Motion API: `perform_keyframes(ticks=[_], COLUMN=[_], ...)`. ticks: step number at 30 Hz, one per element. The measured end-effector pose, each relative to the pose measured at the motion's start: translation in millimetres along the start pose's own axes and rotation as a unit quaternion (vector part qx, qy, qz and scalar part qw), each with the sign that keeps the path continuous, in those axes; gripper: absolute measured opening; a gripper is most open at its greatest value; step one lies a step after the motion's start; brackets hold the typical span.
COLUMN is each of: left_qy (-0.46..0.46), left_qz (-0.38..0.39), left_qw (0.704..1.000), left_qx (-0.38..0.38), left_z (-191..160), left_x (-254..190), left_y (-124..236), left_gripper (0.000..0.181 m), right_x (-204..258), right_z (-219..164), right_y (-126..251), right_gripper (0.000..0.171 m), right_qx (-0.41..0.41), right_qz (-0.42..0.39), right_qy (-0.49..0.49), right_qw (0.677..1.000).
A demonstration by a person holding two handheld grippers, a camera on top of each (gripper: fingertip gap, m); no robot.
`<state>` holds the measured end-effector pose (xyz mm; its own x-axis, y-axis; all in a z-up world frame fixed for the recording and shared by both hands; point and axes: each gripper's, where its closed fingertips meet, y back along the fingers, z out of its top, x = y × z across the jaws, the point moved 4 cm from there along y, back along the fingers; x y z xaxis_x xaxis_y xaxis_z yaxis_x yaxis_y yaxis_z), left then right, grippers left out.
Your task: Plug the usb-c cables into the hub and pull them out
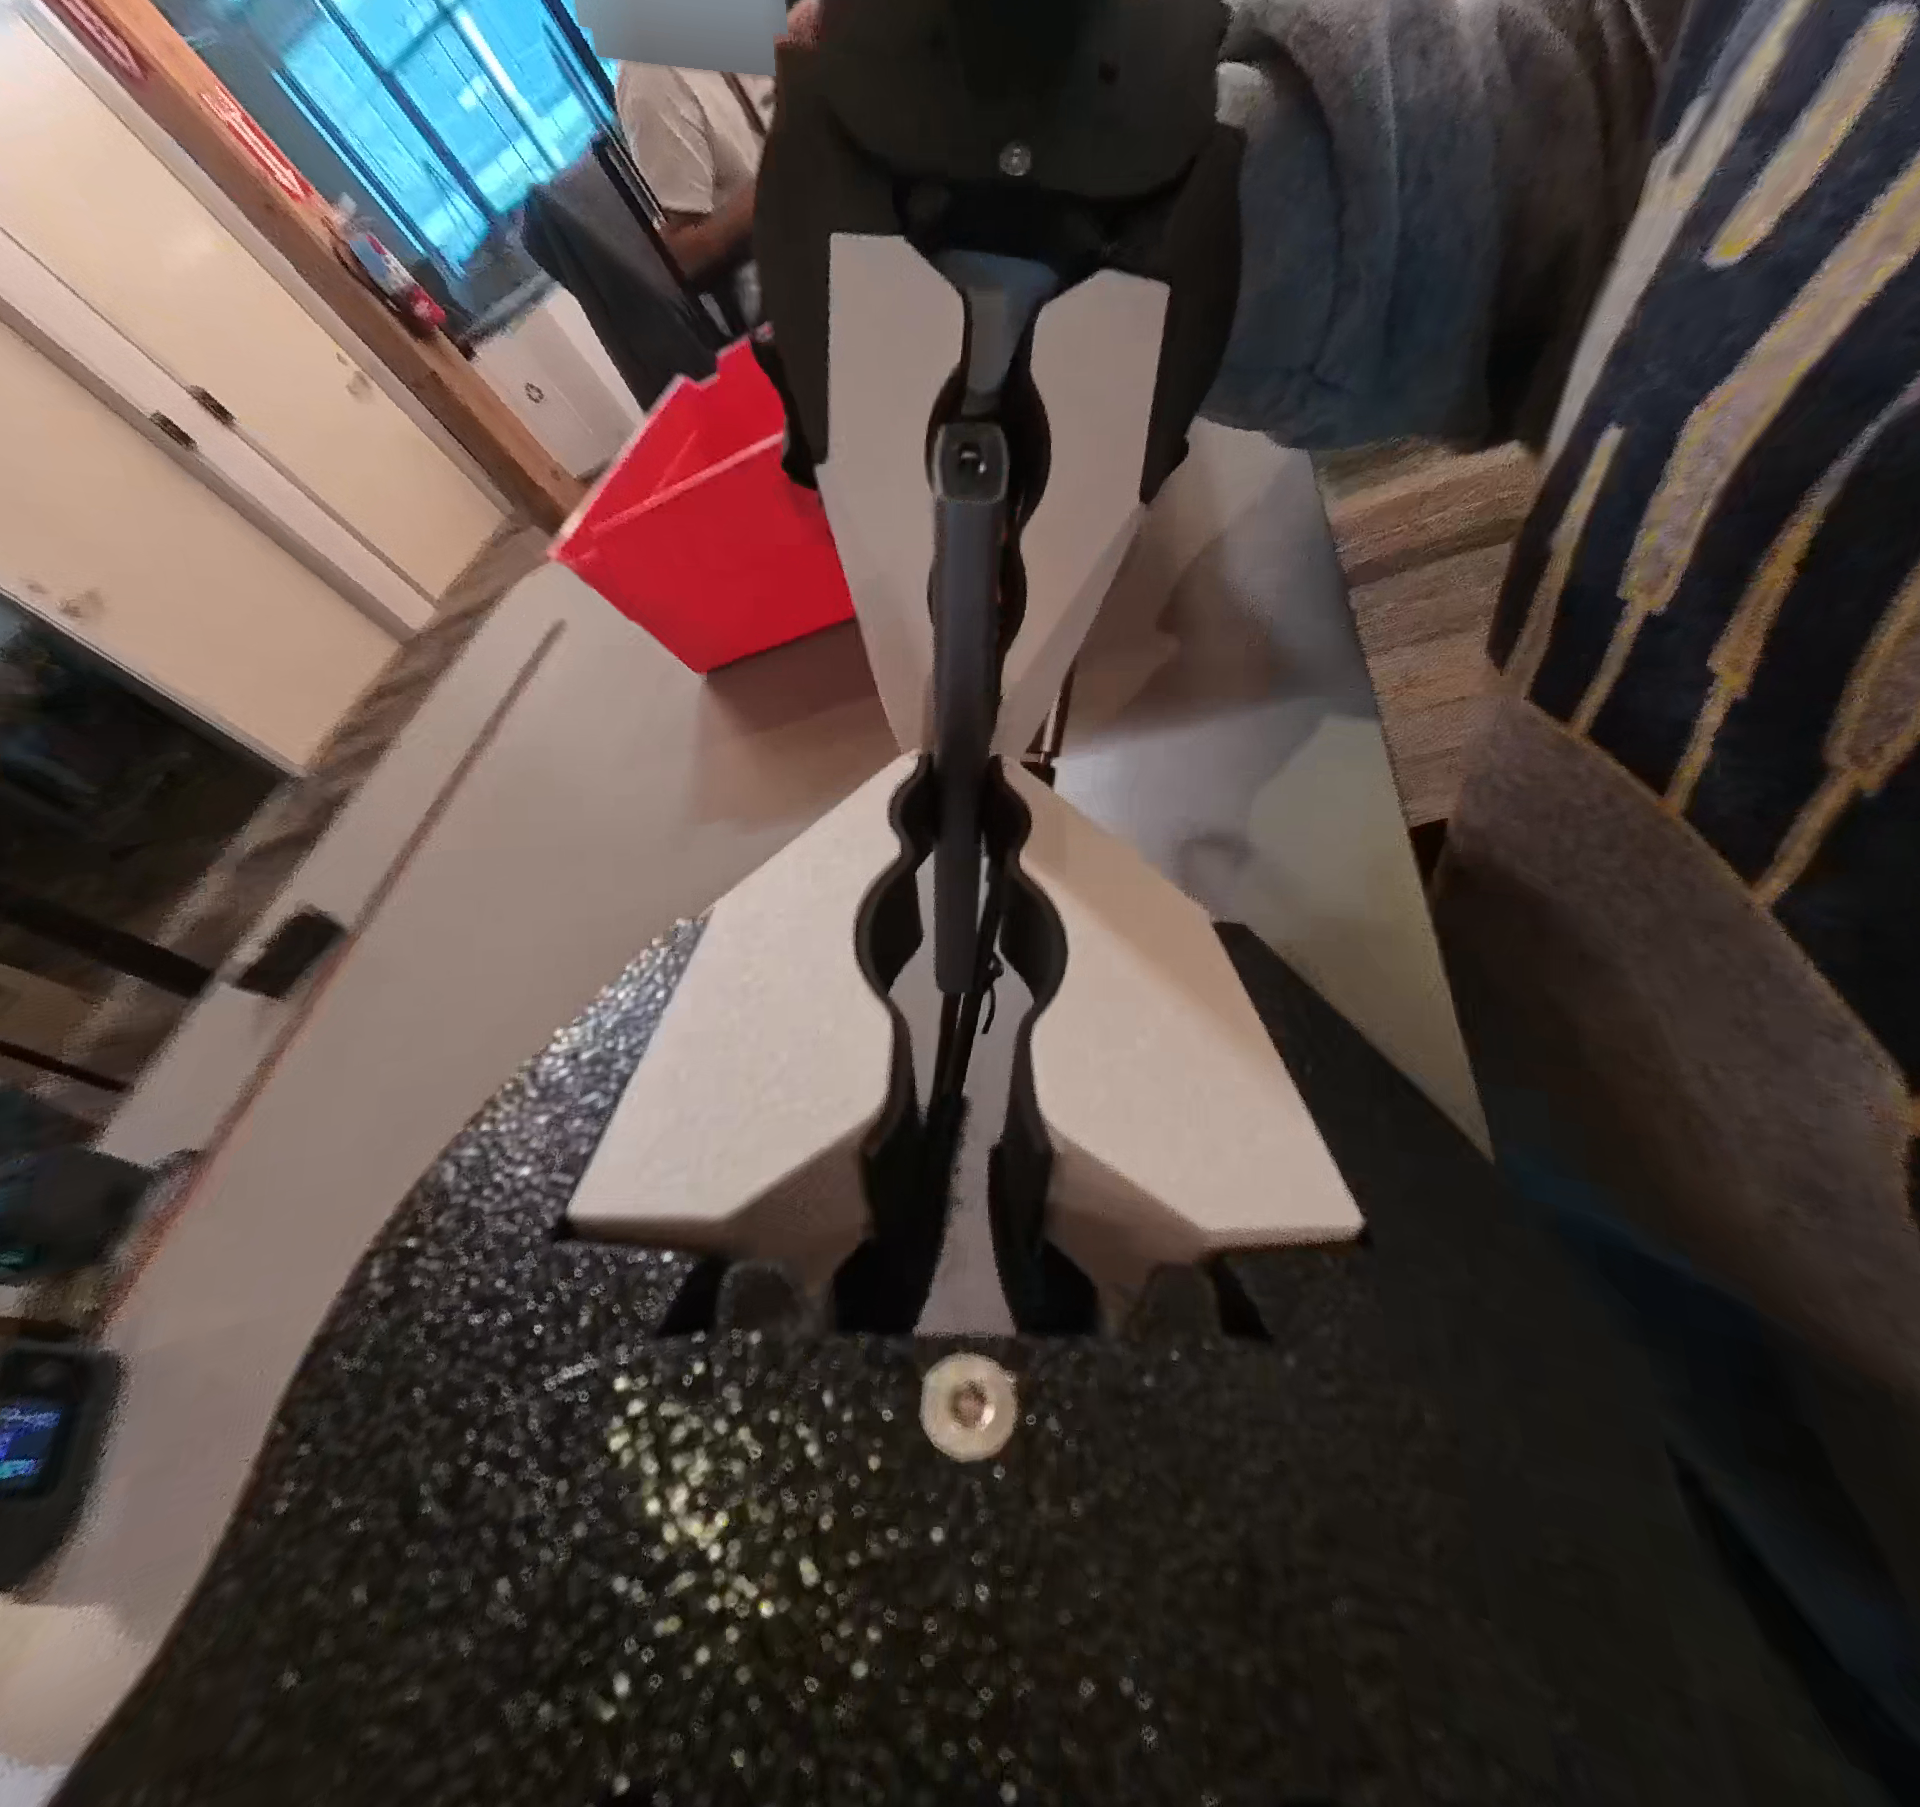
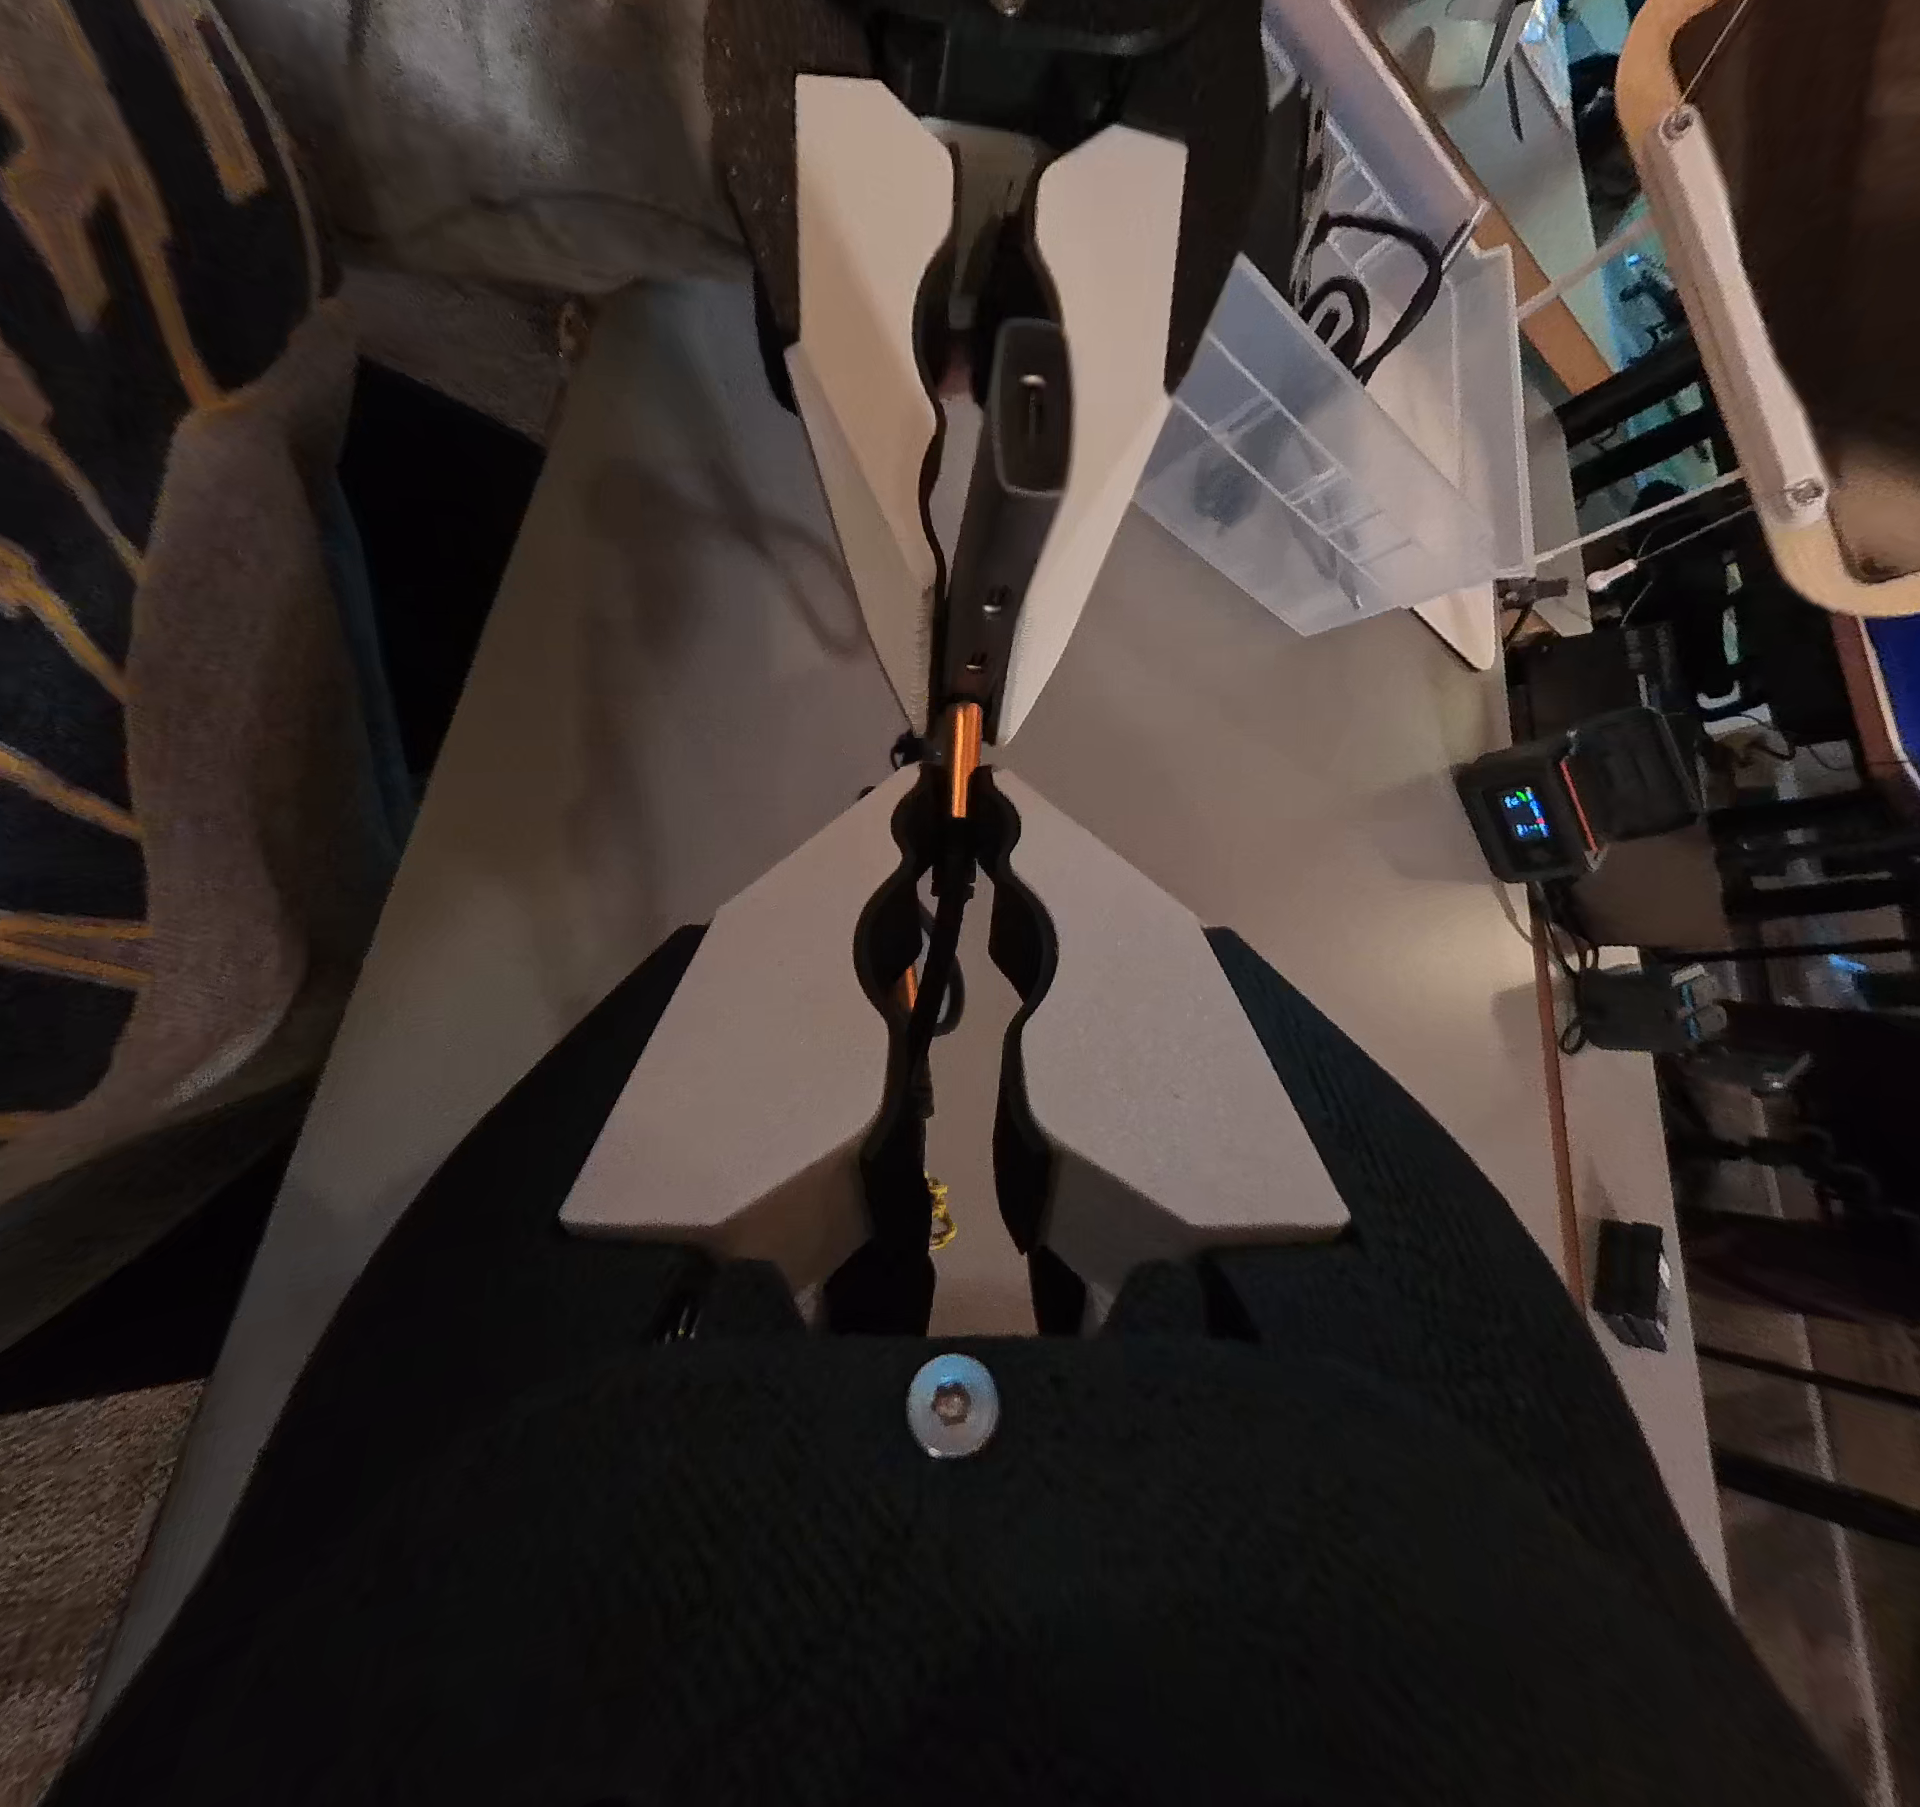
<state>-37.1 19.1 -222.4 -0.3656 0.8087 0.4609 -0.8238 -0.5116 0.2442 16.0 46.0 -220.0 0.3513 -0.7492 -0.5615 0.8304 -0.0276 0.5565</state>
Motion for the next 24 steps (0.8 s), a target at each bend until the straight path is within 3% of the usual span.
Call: perform_keyframes(ticks=[1,11,13,16,20,24], left_qy=[-0.024,-0.098,-0.09,-0.008,-0.037,-0.022], left_qz=[0.009,0.007,0.078,0.11,0.091,0.073], left_qw=[1.0,0.995,0.991,0.994,0.995,0.997], left_qx=[0.002,-0.008,0.059,-0.011,0.001,-0.004], left_z=[4.5,45.4,24.7,27.7,30.0,23.5], left_x=[-2.4,-24.4,0.3,17.3,10.6,6.8], left_y=[0.5,0.2,28.8,66.5,36.1,26.4], left_gripper=[0.007,0.007,0.007,0.006,0.007,0.006], right_x=[1.0,15.9,-10.0,-33.1,-64.5,-89.9], right_z=[2.7,24.2,-8.3,-15.0,-10.9,-44.0], right_y=[3.9,45.1,78.5,133.9,175.8,219.0], right_gripper=[0.005,0.005,0.004,0.004,0.005,0.005], right_qx=[-0.007,0.032,0.137,0.087,0.132,0.159], right_qz=[0.002,0.001,-0.077,-0.121,-0.218,-0.27], right_qy=[0.0,0.052,0.049,-0.043,0.004,-0.035], right_qw=[1.0,0.998,0.986,0.988,0.967,0.949])
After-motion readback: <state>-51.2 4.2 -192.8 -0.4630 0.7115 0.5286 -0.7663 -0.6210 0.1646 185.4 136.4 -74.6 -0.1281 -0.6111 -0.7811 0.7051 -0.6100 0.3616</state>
